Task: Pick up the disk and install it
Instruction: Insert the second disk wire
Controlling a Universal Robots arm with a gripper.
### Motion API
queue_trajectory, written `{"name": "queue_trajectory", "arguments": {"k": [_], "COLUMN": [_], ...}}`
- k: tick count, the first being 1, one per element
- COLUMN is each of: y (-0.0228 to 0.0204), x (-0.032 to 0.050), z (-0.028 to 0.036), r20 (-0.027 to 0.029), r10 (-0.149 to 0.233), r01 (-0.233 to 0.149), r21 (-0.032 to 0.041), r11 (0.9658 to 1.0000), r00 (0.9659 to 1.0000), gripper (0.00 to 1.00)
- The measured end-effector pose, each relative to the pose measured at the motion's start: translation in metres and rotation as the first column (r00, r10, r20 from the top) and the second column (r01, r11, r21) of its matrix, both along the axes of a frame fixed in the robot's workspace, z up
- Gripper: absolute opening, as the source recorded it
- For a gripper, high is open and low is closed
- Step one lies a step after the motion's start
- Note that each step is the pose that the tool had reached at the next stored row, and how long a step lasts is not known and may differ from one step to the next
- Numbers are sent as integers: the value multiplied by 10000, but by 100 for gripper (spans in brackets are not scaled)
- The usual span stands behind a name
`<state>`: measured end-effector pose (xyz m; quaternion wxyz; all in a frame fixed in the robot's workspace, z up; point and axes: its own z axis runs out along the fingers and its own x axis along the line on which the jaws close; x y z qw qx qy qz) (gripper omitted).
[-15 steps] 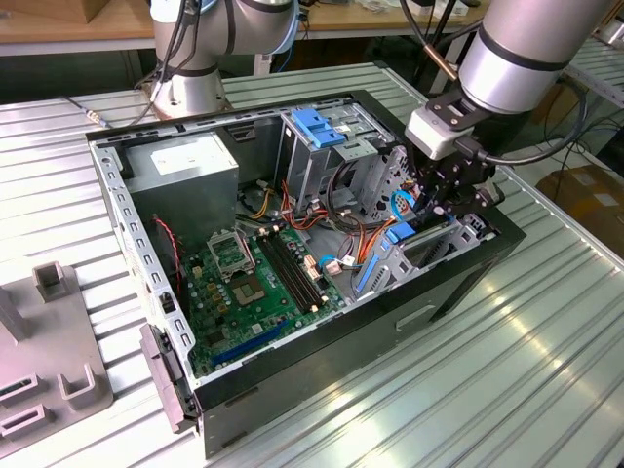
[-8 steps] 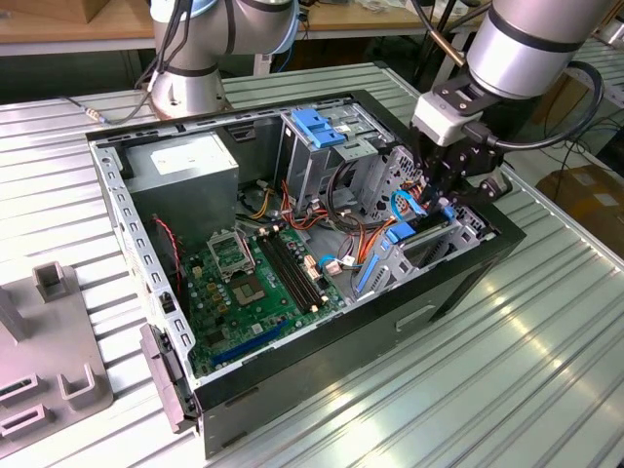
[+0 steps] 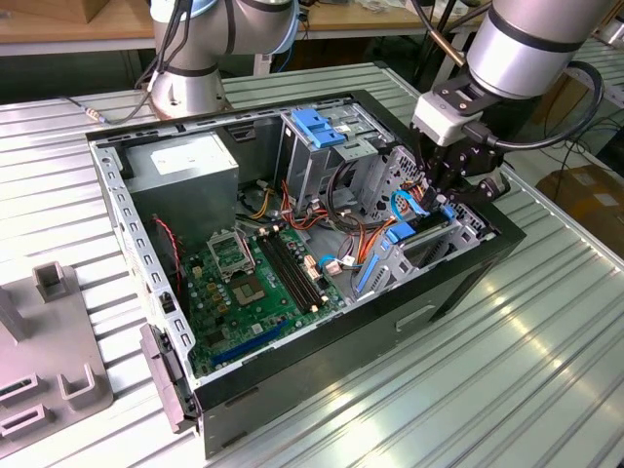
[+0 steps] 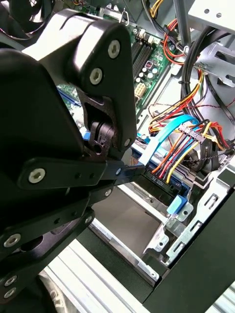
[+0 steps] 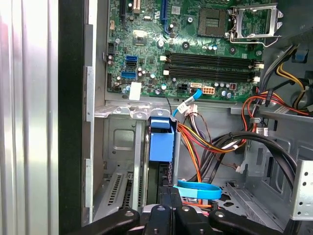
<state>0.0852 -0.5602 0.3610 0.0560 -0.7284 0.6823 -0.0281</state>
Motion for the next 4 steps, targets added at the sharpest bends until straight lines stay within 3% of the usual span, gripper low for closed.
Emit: {"name": "queue_trajectory", "arguments": {"k": [4], "y": [0], "x": [0], "z": [0], "r20": [1], "r10": [0], "r01": [0], "r21": [0], "r11": [10000], "r00": [10000], "gripper": [10]}}
